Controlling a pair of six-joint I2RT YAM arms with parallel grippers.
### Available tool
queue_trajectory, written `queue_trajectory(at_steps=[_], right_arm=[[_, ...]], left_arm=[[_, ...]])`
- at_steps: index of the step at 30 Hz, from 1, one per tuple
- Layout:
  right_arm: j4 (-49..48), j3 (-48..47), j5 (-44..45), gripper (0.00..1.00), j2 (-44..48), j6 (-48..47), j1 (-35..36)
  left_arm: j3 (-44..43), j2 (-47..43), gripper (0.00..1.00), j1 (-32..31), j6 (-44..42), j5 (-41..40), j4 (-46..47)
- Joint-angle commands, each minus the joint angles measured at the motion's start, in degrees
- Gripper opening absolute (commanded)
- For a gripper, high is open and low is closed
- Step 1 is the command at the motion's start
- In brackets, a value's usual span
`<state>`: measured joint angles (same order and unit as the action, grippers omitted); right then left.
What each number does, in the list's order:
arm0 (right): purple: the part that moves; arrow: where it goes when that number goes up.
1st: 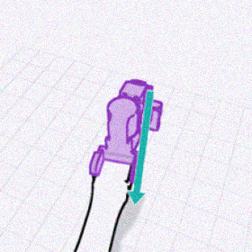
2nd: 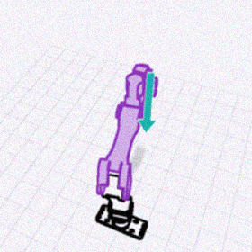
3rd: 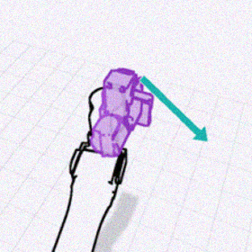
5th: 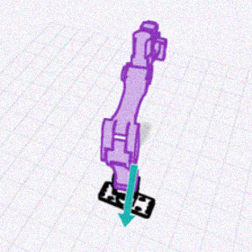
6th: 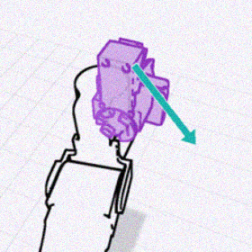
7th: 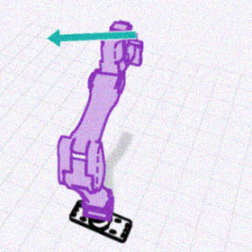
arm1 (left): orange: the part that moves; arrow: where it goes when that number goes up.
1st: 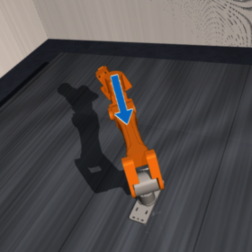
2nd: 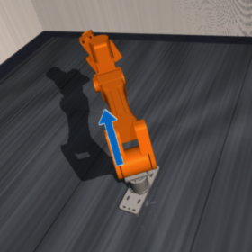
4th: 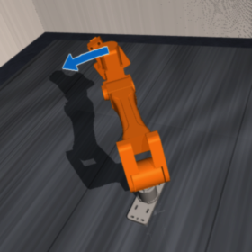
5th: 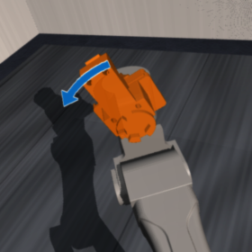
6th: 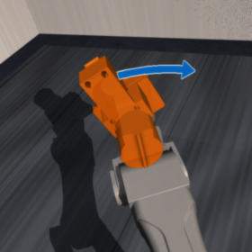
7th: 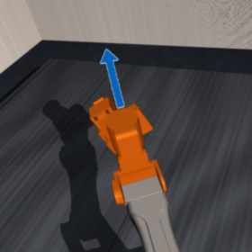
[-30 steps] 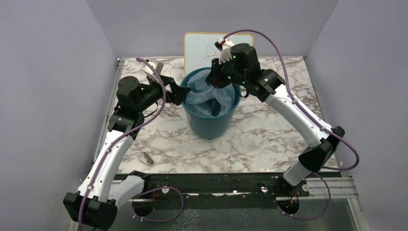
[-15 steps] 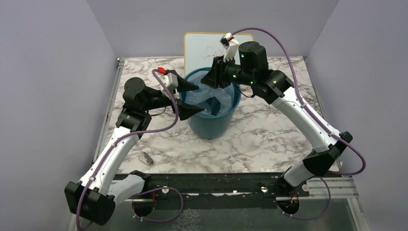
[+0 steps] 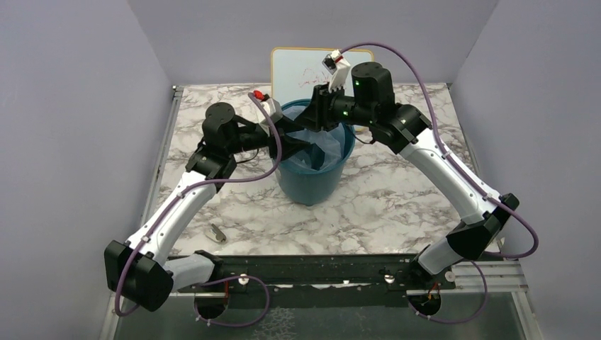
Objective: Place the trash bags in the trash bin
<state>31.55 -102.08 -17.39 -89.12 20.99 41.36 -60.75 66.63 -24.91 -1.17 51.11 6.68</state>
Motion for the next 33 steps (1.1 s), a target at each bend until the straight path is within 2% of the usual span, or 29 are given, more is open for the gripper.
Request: queue_trajectory(at_steps=[1, 4, 8, 9, 14, 21, 24, 28, 33], right_arm=[[-1.44, -0.35, -2.08, 0.37, 1.33, -1.03, -0.05], [-0.92, -0.87, 0.97, 0.39, 1.7, -2.38, -0.06], [1.34, -2.88, 4.02, 0.41, 2.14, -4.85, -0.1], [2.43, -3.55, 5.82, 0.41, 2.24, -5.24, -0.14], [4.73, -2.77, 9.61, 0.43, 3.87, -6.29, -0.23], [4.27, 2.33, 8.47, 0.46, 6.67, -4.57, -0.18], [2.52, 4.0, 5.4, 0.4, 7.66, -3.36, -0.16], [-1.56, 7.09, 5.58, 0.29, 10.12, 0.37, -0.23], [-3.66, 10.75, 7.43, 0.3, 13.26, 2.76, -0.18]], left_arm=[[-3.43, 2.01, 0.5, -1.04, 0.16, -3.44, 1.25], [-3.58, 2.94, 0.35, -1.2, -0.24, -2.78, 1.1], [-3.65, 2.98, 0.05, -1.2, -0.6, -4.3, -0.57], [-3.74, 2.76, 0.01, -1.2, -0.44, -5.81, -1.26], [-3.43, 0.84, 0.0, -1.16, -0.45, -9.9, -3.16], [-2.24, -0.89, 0.0, -1.2, 2.86, -5.34, -0.94], [-1.88, -1.05, 0.0, -1.2, 3.38, -0.48, -1.24], [-1.58, -1.08, 0.0, -1.2, 5.92, -0.1, -1.83], [-1.44, -2.4, 0.0, -1.2, 7.55, -1.72, -1.42]])
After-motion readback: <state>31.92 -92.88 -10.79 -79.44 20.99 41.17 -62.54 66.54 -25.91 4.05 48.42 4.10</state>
